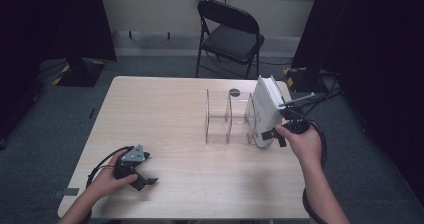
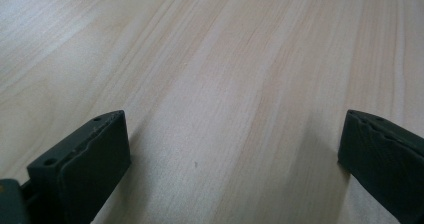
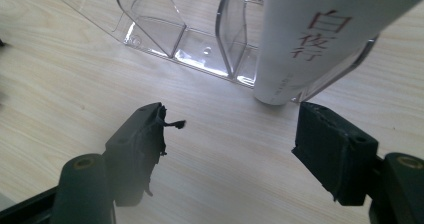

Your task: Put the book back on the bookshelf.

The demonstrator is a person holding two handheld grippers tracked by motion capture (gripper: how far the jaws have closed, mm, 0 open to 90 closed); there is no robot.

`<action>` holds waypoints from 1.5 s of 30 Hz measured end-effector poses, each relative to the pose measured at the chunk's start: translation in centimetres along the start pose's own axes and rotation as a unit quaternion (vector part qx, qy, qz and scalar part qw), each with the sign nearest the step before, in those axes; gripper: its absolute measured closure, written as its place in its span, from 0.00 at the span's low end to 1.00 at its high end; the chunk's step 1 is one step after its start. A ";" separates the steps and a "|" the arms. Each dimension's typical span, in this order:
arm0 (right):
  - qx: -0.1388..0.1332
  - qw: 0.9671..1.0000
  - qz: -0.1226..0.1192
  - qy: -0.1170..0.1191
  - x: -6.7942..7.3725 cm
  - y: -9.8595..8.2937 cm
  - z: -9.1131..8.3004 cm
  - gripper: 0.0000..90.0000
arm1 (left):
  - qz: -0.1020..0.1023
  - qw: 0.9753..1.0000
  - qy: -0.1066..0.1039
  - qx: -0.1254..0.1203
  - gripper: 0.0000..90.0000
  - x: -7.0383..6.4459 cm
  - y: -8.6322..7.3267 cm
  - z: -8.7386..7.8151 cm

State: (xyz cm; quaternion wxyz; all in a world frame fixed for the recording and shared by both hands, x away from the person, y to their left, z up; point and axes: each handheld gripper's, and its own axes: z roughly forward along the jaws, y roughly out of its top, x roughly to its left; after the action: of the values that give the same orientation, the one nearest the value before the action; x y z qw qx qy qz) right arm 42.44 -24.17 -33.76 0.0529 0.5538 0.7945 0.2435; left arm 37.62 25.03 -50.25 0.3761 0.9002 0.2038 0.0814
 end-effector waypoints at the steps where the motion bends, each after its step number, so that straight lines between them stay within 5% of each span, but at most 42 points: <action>1: -0.001 1.000 0.000 0.000 0.1 0.0 0.1 0.30 | 0.000 1.000 0.000 0.000 0.00 0.0 0.0 0.0; 18: 0.005 0.999 -0.045 0.010 1.7 -0.9 1.9 0.24 | -0.001 1.000 0.000 0.000 0.00 0.0 0.0 0.0; 45: 0.007 0.996 -0.086 0.016 4.0 -1.4 3.6 0.24 | -0.002 1.000 -0.001 0.001 0.00 0.0 0.0 0.0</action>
State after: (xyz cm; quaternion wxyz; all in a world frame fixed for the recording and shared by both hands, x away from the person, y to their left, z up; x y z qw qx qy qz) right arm 40.99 -19.69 -36.83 0.0569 0.4803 0.8415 0.2408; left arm 37.60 25.03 -50.27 0.3758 0.9002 0.2050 0.0800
